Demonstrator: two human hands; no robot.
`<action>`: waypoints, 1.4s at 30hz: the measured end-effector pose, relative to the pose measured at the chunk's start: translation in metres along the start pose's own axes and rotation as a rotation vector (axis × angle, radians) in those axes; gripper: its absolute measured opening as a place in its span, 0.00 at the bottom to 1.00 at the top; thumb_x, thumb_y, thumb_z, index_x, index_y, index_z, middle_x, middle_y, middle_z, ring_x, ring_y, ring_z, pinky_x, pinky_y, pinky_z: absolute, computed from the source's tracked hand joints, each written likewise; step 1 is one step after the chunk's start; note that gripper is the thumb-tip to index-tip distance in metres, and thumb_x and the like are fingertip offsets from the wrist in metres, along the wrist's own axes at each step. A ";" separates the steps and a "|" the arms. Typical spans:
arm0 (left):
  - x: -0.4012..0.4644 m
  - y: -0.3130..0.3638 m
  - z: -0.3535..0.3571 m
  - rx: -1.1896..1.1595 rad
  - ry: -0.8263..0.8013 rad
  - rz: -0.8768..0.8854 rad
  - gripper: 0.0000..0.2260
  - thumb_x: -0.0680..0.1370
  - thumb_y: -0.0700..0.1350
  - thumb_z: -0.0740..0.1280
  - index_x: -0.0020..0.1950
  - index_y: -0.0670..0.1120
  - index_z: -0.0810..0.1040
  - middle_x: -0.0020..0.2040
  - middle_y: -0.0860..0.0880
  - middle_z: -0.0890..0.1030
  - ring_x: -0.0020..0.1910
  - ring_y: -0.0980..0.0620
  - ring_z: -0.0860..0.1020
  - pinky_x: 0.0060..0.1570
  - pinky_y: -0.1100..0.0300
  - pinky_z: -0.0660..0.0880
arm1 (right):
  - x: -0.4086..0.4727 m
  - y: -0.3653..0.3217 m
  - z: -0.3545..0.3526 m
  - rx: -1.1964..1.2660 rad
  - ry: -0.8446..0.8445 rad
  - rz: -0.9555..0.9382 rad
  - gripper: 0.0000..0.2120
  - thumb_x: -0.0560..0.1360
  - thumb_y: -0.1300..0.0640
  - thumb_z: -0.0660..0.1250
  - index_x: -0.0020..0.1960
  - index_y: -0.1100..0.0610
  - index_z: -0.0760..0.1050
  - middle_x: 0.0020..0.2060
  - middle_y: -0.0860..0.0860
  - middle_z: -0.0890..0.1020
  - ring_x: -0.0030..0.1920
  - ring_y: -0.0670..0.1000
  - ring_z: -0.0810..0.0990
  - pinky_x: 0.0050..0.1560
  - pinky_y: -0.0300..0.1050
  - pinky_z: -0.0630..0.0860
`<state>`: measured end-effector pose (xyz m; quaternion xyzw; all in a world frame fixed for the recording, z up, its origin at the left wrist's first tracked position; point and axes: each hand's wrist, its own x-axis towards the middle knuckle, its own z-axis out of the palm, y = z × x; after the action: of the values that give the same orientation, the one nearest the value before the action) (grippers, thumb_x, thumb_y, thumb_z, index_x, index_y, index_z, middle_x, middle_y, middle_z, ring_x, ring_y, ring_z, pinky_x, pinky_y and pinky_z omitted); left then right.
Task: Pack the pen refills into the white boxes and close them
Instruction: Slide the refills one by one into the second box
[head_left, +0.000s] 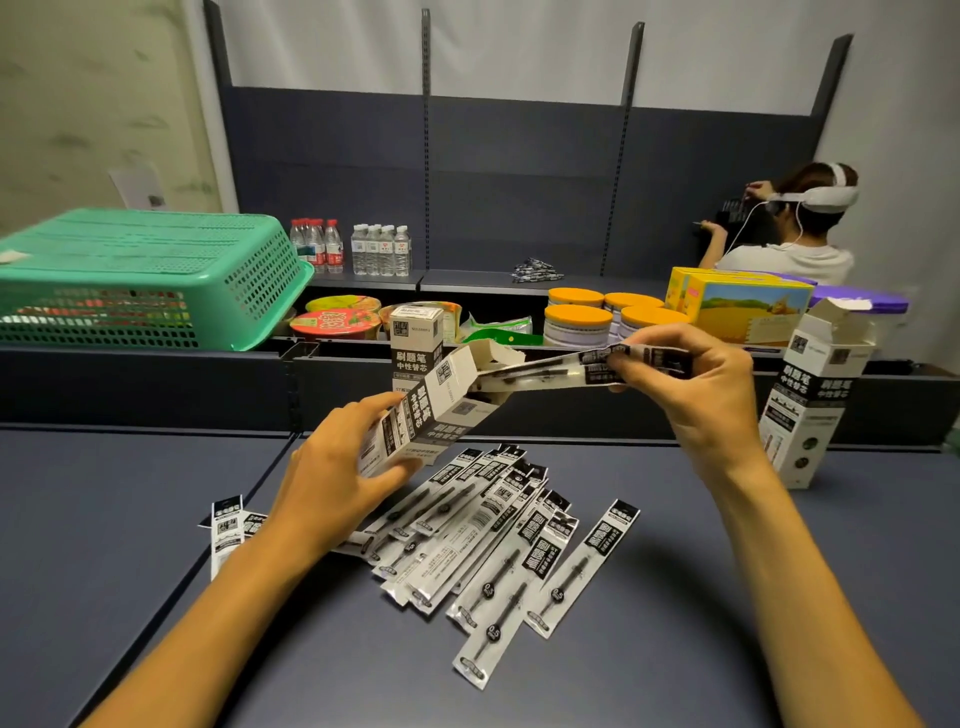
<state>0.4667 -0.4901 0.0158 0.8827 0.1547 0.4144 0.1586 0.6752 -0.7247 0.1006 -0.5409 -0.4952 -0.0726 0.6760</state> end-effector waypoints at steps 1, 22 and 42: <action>0.000 0.001 0.000 0.001 0.004 0.003 0.31 0.70 0.52 0.76 0.68 0.61 0.65 0.56 0.55 0.77 0.52 0.53 0.77 0.47 0.48 0.80 | 0.001 0.000 0.003 -0.018 -0.019 -0.005 0.06 0.71 0.66 0.72 0.44 0.57 0.80 0.39 0.42 0.84 0.43 0.47 0.84 0.40 0.35 0.80; 0.001 0.003 0.005 0.015 -0.012 0.060 0.32 0.70 0.53 0.76 0.69 0.61 0.63 0.57 0.53 0.78 0.53 0.54 0.76 0.46 0.50 0.80 | -0.017 0.011 0.058 -0.341 -0.313 -0.170 0.10 0.77 0.61 0.67 0.55 0.51 0.80 0.40 0.43 0.83 0.31 0.50 0.78 0.29 0.51 0.77; 0.001 0.000 0.004 0.016 -0.010 0.056 0.32 0.70 0.51 0.76 0.69 0.59 0.64 0.56 0.52 0.78 0.52 0.54 0.77 0.46 0.51 0.80 | -0.026 0.024 0.071 -0.482 -0.345 -0.216 0.17 0.80 0.49 0.56 0.62 0.55 0.78 0.41 0.39 0.81 0.31 0.36 0.75 0.34 0.46 0.80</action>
<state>0.4700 -0.4908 0.0142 0.8900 0.1325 0.4130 0.1409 0.6353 -0.6690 0.0599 -0.6341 -0.6258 -0.1665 0.4226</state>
